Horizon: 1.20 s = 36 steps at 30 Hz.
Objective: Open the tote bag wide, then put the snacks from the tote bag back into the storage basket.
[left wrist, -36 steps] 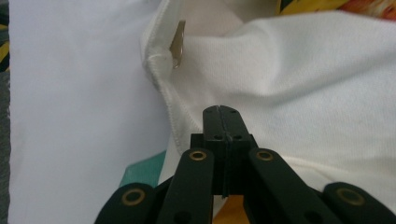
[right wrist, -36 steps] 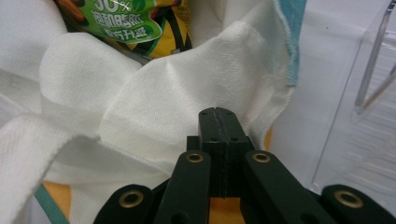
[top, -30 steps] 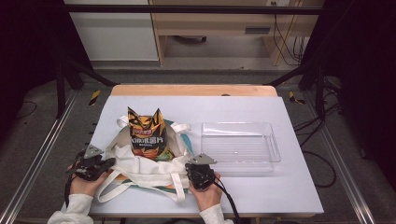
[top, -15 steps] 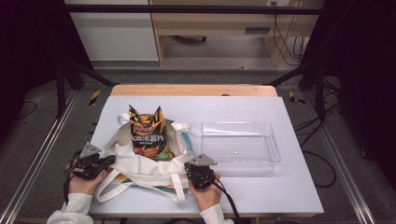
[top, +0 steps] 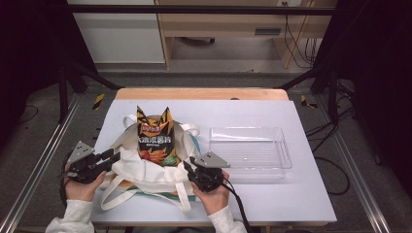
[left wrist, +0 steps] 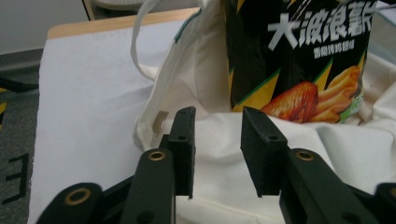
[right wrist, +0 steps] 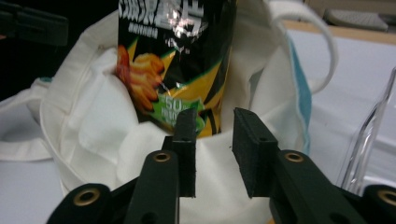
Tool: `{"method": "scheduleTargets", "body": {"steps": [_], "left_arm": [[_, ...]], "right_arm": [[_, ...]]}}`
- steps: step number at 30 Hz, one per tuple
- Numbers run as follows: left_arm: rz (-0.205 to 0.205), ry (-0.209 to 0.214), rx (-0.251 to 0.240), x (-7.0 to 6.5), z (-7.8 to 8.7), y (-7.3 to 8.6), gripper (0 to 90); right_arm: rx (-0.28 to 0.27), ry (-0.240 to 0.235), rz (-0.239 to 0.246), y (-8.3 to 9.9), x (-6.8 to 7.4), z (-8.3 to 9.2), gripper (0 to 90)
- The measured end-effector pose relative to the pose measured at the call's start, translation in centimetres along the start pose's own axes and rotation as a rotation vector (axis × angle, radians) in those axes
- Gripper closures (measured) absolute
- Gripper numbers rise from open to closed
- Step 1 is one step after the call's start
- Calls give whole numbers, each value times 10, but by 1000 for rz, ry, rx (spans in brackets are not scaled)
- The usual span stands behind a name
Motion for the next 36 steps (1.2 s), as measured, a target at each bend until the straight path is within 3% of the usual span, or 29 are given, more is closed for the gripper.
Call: {"method": "scheduleTargets", "body": {"steps": [5,12,23,36], "left_arm": [[-11,-3,-29,-4,2,-10,554],[-18,-6,-77,-6,9,-29,457],[-17,14,-136,-9,6,-60,444],[-41,37,-153,-16,-8,-90,453]], "right_arm": [[-54,0,-17,-17,-6,5,589],[-89,30,-17,-39,-13,10,465],[-116,47,-33,-64,-23,11,413],[-120,43,-35,-78,-23,3,412]]}}
Point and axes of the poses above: each handheld gripper's, and its own axes: z roughly backward along the jaws, y roughly out of its underside, x roughly to its left, the point moved 1 cm from there along -z, roughly forward along the jaws, and after that the axes turned 13 degrees about y, right-handed, at the moved point
